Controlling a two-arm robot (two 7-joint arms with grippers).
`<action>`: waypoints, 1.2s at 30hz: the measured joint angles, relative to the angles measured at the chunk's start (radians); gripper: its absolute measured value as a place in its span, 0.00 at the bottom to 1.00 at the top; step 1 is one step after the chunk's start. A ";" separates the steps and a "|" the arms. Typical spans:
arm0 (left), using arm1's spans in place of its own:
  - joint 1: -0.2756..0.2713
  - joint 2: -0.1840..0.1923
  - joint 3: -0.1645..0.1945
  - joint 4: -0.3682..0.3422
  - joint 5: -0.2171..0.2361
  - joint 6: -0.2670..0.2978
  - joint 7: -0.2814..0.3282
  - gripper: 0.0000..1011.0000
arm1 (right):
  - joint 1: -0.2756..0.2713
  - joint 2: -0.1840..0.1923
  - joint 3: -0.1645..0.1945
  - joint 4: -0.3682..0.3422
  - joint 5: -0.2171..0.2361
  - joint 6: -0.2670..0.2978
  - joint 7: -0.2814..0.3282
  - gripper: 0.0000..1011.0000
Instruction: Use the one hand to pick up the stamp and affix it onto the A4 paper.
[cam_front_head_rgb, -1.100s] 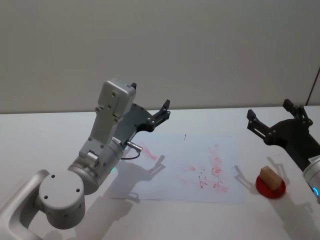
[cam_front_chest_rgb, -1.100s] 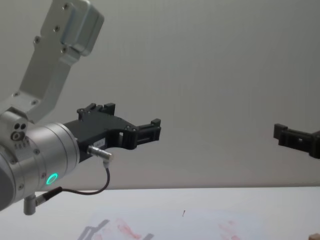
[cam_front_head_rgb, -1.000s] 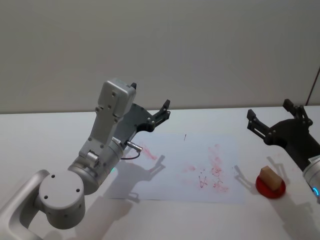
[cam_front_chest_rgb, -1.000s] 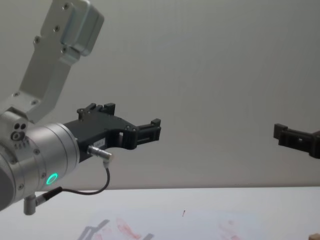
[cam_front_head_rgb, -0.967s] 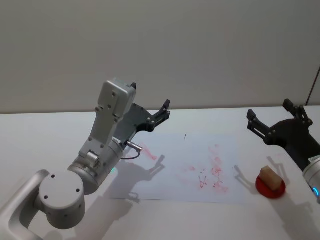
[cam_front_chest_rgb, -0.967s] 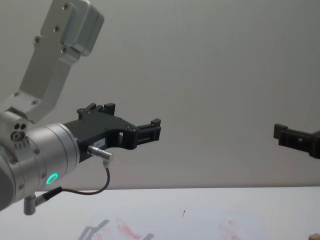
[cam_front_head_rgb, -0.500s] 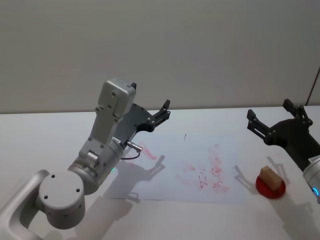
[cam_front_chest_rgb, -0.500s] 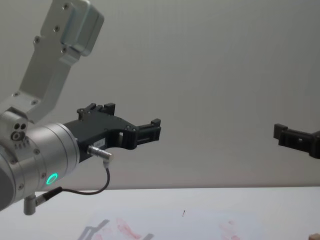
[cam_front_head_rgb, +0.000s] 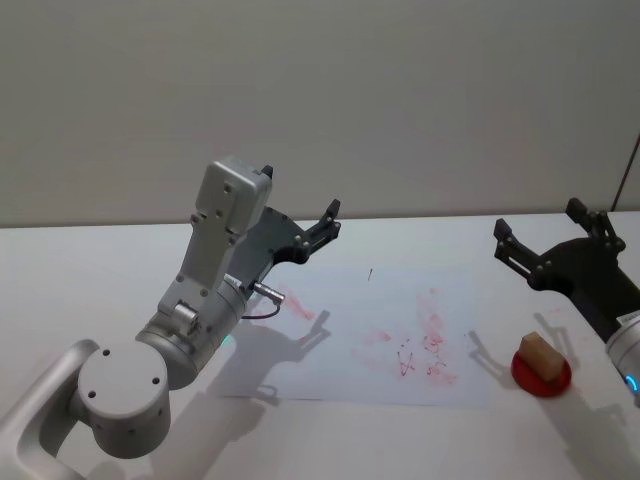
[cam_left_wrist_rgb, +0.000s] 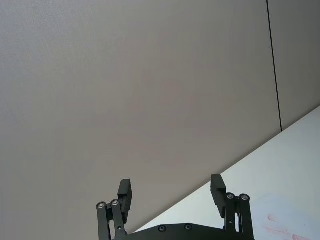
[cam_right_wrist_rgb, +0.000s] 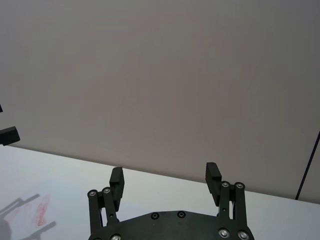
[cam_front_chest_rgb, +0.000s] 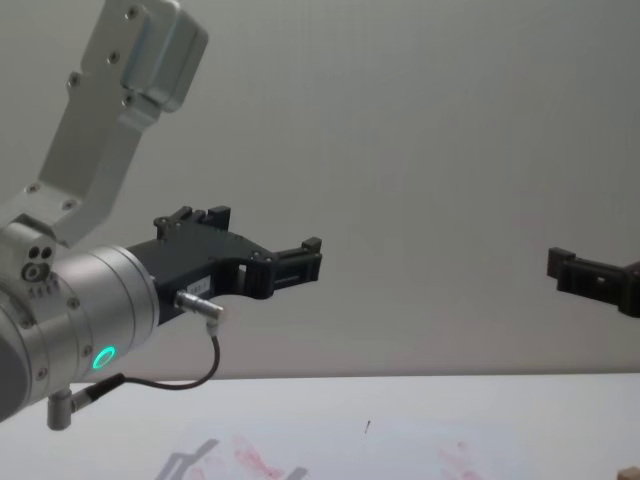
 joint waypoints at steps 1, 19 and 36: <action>0.000 0.000 0.000 0.000 0.000 0.000 0.000 0.99 | 0.000 0.000 0.000 0.000 0.000 0.000 0.000 0.99; 0.000 0.000 0.000 0.000 0.000 0.000 0.000 0.99 | -0.070 0.108 0.077 -0.024 0.059 0.015 0.014 0.99; 0.000 0.000 0.000 0.000 0.000 0.000 0.000 0.99 | -0.167 0.213 0.124 -0.062 0.094 0.126 0.107 0.99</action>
